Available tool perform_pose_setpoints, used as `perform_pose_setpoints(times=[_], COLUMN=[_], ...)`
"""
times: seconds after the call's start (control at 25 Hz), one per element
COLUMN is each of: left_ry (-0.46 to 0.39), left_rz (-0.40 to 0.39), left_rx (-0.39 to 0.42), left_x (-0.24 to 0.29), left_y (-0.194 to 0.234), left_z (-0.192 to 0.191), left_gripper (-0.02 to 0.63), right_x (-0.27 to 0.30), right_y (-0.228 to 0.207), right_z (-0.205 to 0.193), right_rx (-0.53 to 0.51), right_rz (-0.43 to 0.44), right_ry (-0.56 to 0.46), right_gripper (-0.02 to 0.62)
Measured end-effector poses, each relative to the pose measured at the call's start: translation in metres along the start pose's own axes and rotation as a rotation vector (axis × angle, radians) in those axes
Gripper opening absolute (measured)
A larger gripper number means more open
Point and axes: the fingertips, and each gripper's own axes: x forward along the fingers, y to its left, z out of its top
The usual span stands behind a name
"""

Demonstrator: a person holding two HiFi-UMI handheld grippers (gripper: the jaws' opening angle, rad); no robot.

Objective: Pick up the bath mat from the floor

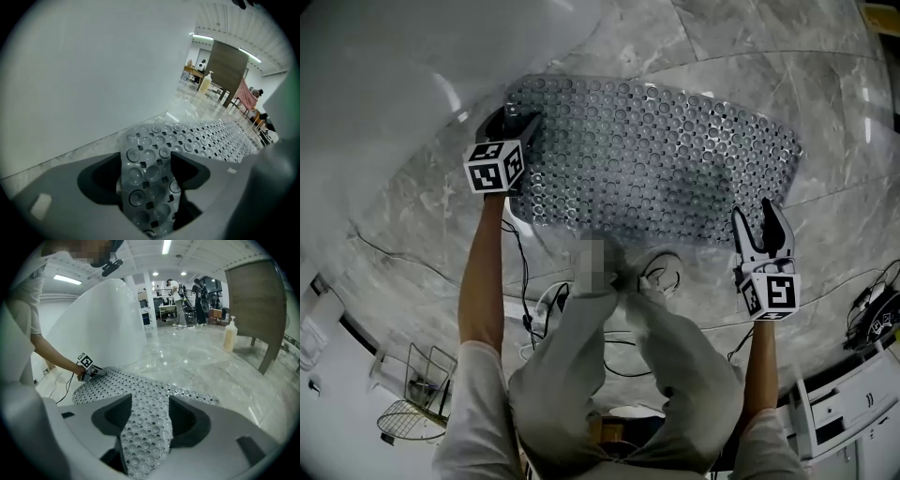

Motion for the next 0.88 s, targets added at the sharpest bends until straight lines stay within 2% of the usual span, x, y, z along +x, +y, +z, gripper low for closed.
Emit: perform_pose_setpoints(times=[0.36, 0.56, 0.6, 0.68, 0.8, 0.84, 0.88], left_ry=[-0.045, -0.051, -0.053, -0.058, -0.055, -0.058, -0.061], left_rz=[0.023, 0.044, 0.055, 0.079, 0.097, 0.11, 0.125], left_rx=[-0.018, -0.028, -0.027, -0.025, -0.011, -0.007, -0.006], left_x=[0.006, 0.0, -0.002, -0.004, -0.004, -0.004, -0.005], left_y=[-0.004, 0.004, 0.006, 0.009, 0.008, 0.01, 0.012], left_z=[0.003, 0.004, 0.005, 0.008, 0.009, 0.009, 0.01], left_gripper=[0.321, 0.288, 0.276, 0.19, 0.179, 0.156, 0.049], right_x=[0.002, 0.012, 0.014, 0.016, 0.017, 0.017, 0.018], right_y=[-0.004, -0.003, -0.003, -0.006, -0.009, -0.01, -0.01], right_z=[-0.005, -0.015, -0.016, -0.016, -0.017, -0.018, -0.019], right_rx=[0.014, 0.041, 0.043, 0.041, 0.04, 0.039, 0.039], right_rz=[-0.017, -0.013, -0.012, -0.015, -0.026, -0.03, -0.034], right_ry=[-0.007, -0.002, -0.001, 0.0, 0.002, 0.003, 0.004], right_gripper=[0.238, 0.238, 0.238, 0.238, 0.238, 0.238, 0.238])
